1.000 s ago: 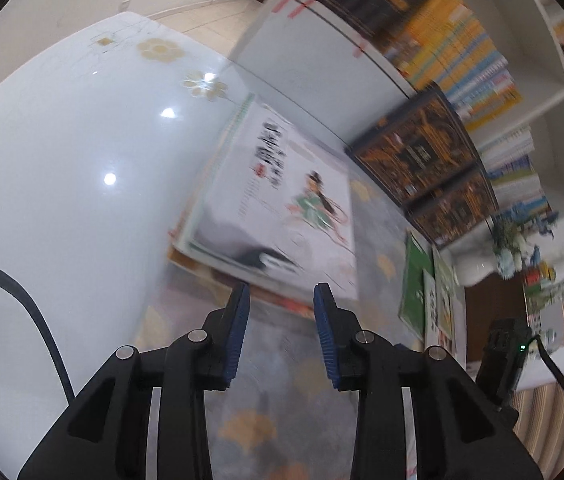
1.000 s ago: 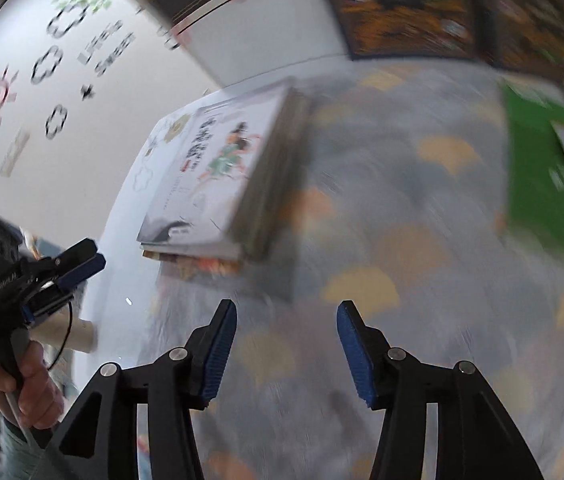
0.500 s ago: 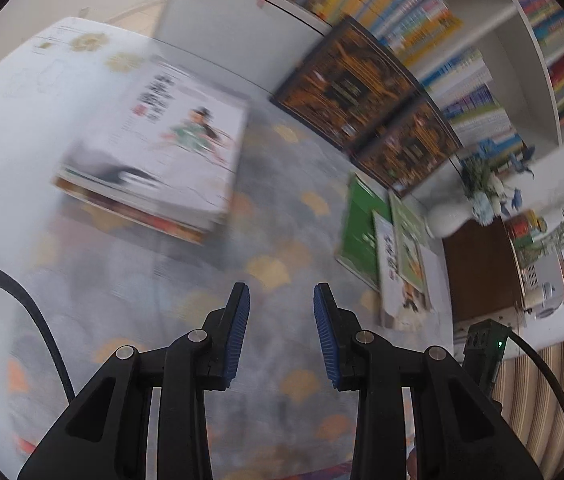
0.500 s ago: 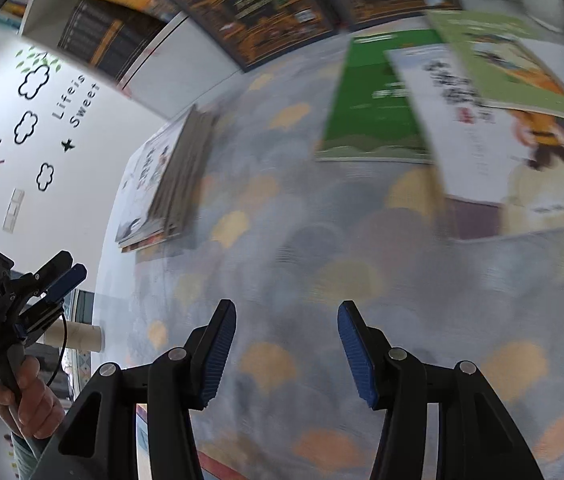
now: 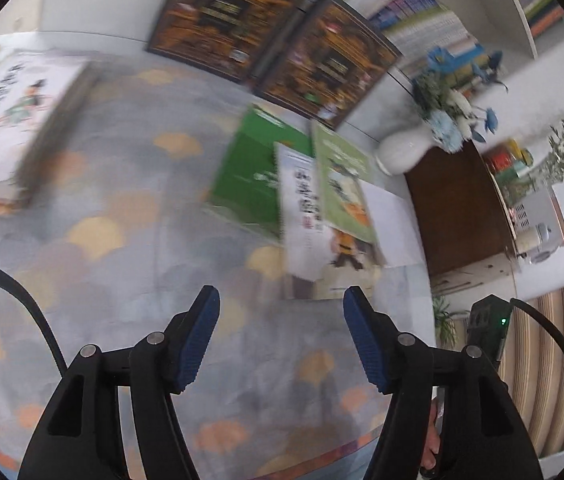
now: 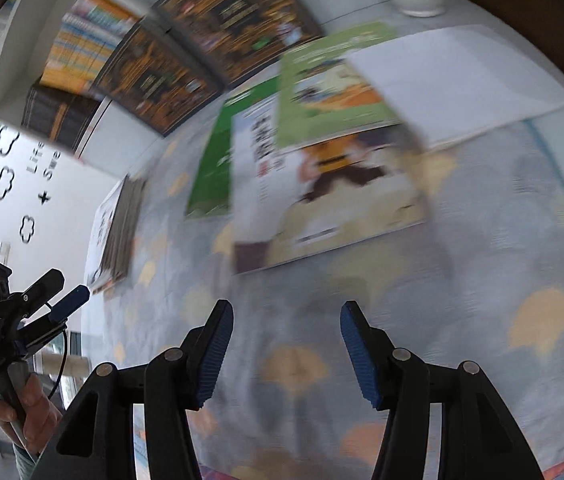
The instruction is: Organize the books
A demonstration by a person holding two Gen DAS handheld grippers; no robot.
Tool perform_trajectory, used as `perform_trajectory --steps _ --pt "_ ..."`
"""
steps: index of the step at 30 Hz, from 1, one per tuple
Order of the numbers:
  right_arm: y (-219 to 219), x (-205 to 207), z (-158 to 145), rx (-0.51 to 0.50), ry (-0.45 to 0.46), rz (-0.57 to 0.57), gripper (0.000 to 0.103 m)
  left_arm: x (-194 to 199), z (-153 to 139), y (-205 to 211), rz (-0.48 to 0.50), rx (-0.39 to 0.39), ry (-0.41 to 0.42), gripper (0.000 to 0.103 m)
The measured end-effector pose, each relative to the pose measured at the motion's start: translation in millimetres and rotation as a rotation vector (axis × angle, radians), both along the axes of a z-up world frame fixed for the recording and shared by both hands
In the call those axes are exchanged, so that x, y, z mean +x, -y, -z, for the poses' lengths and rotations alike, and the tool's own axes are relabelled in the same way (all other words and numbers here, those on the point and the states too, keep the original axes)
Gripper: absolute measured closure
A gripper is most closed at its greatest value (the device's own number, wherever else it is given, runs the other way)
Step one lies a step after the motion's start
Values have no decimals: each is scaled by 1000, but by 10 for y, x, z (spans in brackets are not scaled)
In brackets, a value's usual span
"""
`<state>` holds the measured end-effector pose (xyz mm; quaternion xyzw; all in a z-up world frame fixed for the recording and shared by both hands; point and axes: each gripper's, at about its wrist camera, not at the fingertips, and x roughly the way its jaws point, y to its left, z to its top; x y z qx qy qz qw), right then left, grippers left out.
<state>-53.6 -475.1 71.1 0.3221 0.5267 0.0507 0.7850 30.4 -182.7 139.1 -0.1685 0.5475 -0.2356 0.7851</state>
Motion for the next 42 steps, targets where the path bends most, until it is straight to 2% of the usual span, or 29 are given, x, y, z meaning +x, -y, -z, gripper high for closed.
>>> perform_trajectory --steps 5,9,13,18,22,26,31,34,38,42 --pt "464 -43 34 -5 -11 63 49 279 61 690 96 2 27 41" --pt "799 -8 70 6 -2 148 49 655 95 1441 224 54 64 41" --pt "1157 89 198 85 -10 268 49 1026 214 2104 341 102 68 41" --pt "1436 231 358 107 -26 386 49 1491 486 2694 416 139 49 41" --pt "1564 368 421 84 -27 412 49 1770 690 3027 438 141 55 41" --pt "1598 496 519 75 -50 431 54 1965 818 3220 431 142 67 41" --pt "1621 604 551 35 -50 438 59 2019 1013 3418 500 129 -8 43" --pt "1613 621 524 1 -53 420 59 1903 979 3408 526 167 47 43" --pt "1549 620 488 -81 -66 341 59 1692 918 3260 535 183 50 42" --pt "1417 520 453 -161 -89 238 59 1271 877 2930 519 215 52 42"
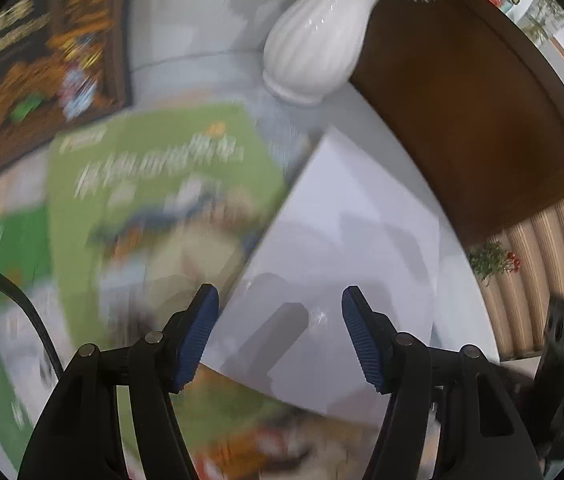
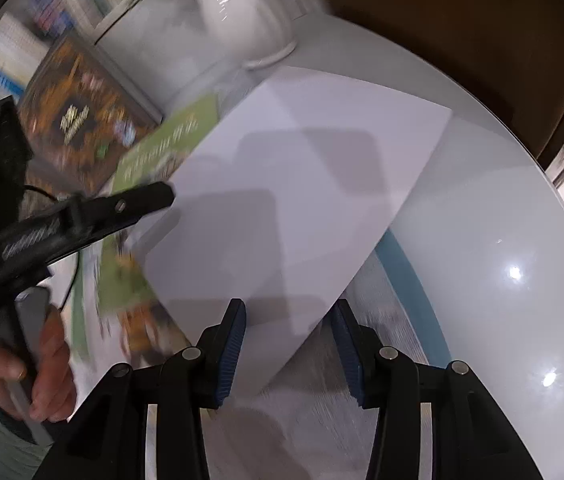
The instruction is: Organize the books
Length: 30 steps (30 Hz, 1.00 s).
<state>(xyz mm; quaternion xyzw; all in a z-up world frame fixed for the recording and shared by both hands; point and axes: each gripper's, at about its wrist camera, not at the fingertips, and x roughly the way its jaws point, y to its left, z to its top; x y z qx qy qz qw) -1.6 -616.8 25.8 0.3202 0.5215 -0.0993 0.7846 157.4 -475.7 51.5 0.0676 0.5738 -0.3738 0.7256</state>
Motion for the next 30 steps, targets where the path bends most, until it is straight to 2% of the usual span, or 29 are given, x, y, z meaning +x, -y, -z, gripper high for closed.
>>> perform_trajectory --steps 4,8,12,16,19,21,25,30 --pt "-124 -227 -10 6 -18 -81 59 -551 -42 -522 -56 -21 -49 42" --pt "-345 -559 -21 38 -40 -181 59 -1093 23 -985 -110 -7 -113 42" --pt "-688 -892 -38 0 -64 -290 57 -1630 60 -1442 -191 -22 -180 42" --pt "-978 -1044 -59 -5 -65 -353 54 -2040 84 -1784 -242 -20 -222 42" --pt "-1238 -1016 -65 -28 -49 -437 53 -2149 103 -2037 -314 -39 -248 42" --pt "-1353 -953 -47 -38 -52 -472 54 -2133 101 -2187 -379 -80 -263 42" --pt "-1354 -933 -53 6 -59 -458 54 -2123 42 -2392 -495 -112 -234 42" --pt "-1277 -1105 -31 4 -80 -440 54 -2160 193 -2493 -570 -149 -286 43"
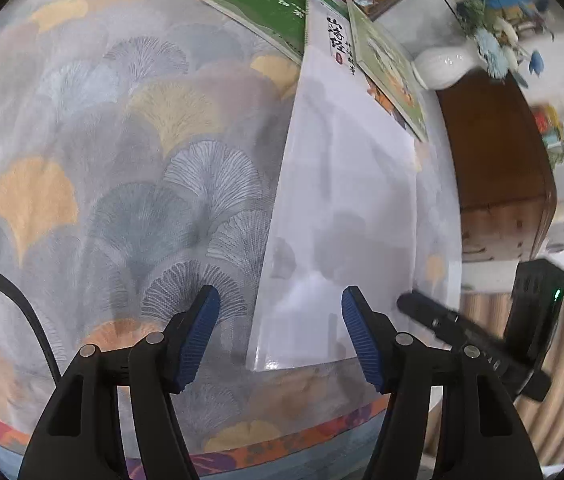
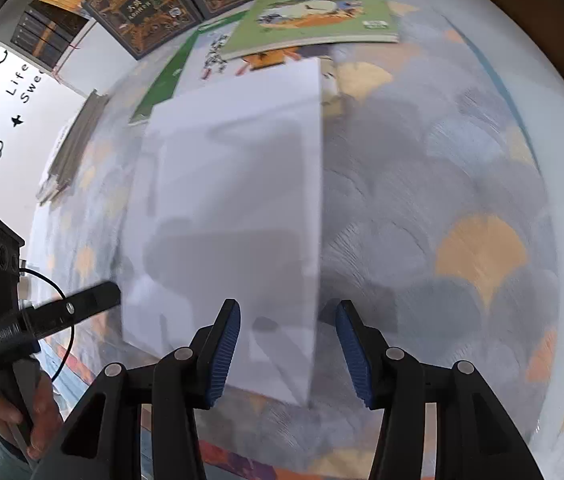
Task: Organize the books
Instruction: 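Lift the white sheet with the right tool while the left tool grasps it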
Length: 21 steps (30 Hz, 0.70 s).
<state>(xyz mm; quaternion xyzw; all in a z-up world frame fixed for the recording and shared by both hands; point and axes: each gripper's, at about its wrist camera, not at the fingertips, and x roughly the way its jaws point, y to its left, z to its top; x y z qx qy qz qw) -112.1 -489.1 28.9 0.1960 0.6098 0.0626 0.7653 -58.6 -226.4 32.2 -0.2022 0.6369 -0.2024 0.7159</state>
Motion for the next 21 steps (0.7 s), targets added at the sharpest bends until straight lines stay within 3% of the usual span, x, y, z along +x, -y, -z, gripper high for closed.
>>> perform_trajectory --steps 4,6,8,12,15,19,21 --pt "-24 -95 -14 -23 10 4 56 2 22 52 13 -1 22 44" --pt "-69 -141 -18 -33 25 -4 68 8 26 120 30 3 32 45" --pt "-72 -193 -16 -37 36 20 72 40 32 168 51 -15 26 51" --pt "-63 -208 1 -30 47 44 73 34 21 172 40 -31 26 51" --pt "-54 -214 2 -50 60 38 73 31 -43 65 3 -139 14 51" --pt "6 -218 27 -11 64 54 73 96 -61 -89 -39 -361 -73 51" --pt "38 -230 38 12 62 60 73 100 -30 -93 -64 -376 -85 52"
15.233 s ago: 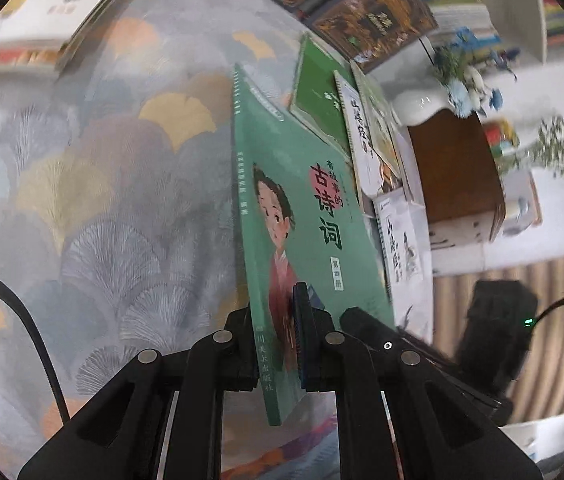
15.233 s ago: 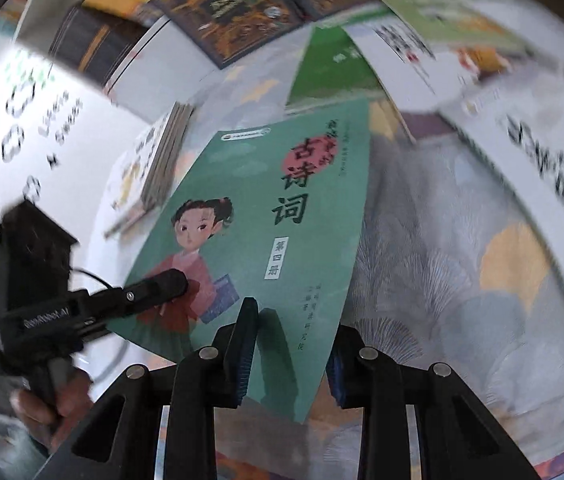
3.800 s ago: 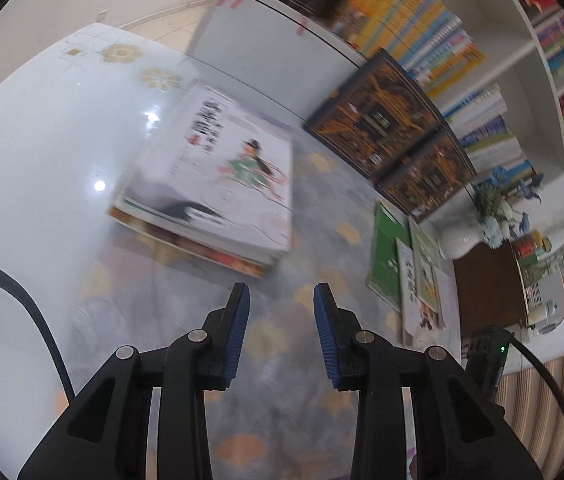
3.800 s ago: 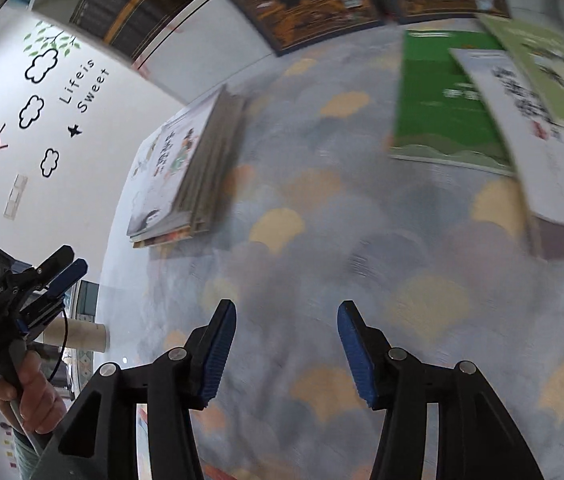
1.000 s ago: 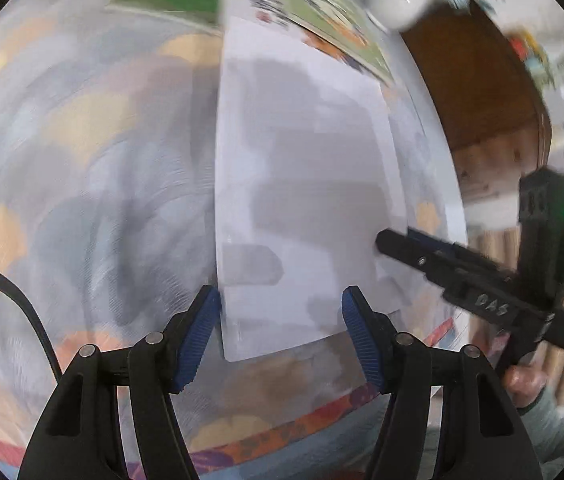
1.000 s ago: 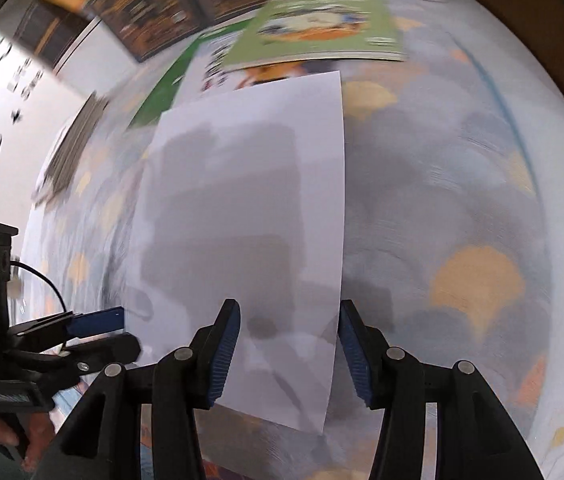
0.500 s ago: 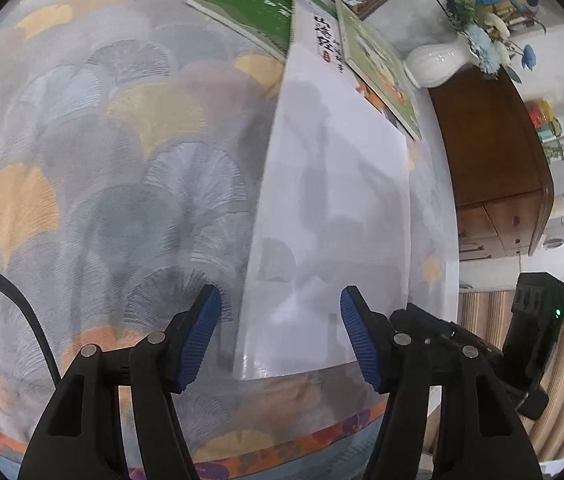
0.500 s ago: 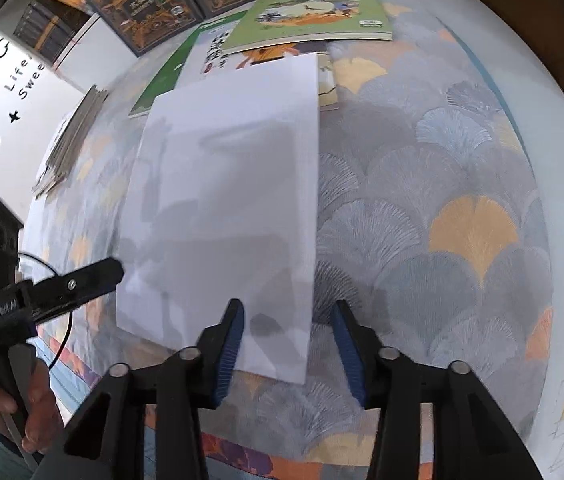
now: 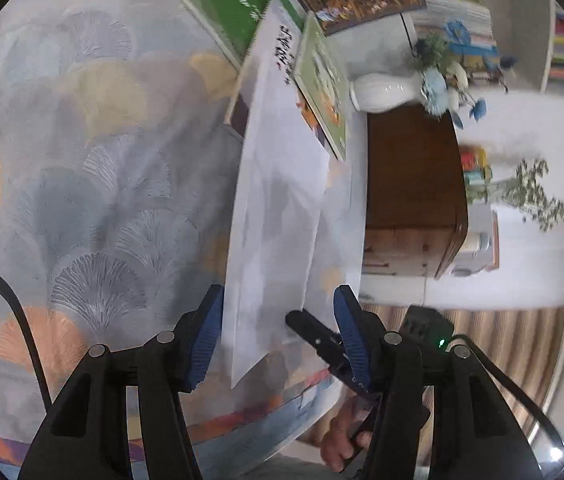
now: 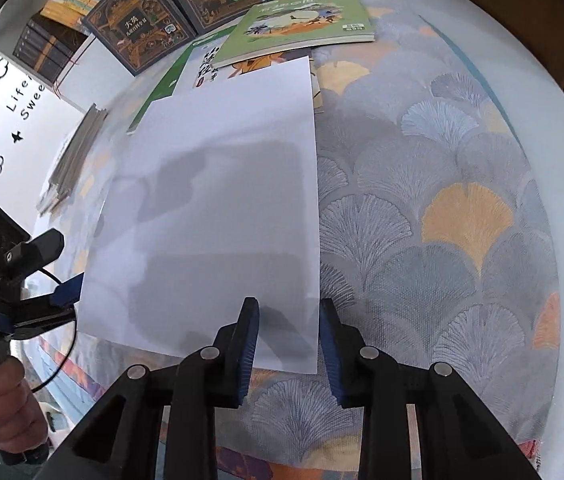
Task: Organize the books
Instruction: 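Lift the white sheet with the right tool while the left tool grasps it, then carry the white sheet upright with the left tool toward the stack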
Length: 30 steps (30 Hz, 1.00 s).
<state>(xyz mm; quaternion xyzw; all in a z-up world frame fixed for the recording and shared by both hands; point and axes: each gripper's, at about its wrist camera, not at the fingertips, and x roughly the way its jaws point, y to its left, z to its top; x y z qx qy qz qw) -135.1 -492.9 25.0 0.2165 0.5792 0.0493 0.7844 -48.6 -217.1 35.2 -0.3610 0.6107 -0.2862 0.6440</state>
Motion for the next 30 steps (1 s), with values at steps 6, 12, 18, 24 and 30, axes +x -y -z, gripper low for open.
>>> perform_trajectory --steps 6,12,18,24,30 --pt "-22 -1 -6 -8 -1 -8 73 -41 134 136 -38 143 23 91" --pt "159 15 39 108 -36 30 69 5 132 64 -97 -9 -48 92" --pt "612 -149 368 572 -110 236 49 132 18 186 -104 -137 -93 92" --pt "661 -214 597 788 -113 313 48 214 49 251 -94 -201 -176 92" --pt "655 -58 575 781 -61 345 61 222 154 178 -102 -190 -231 92"
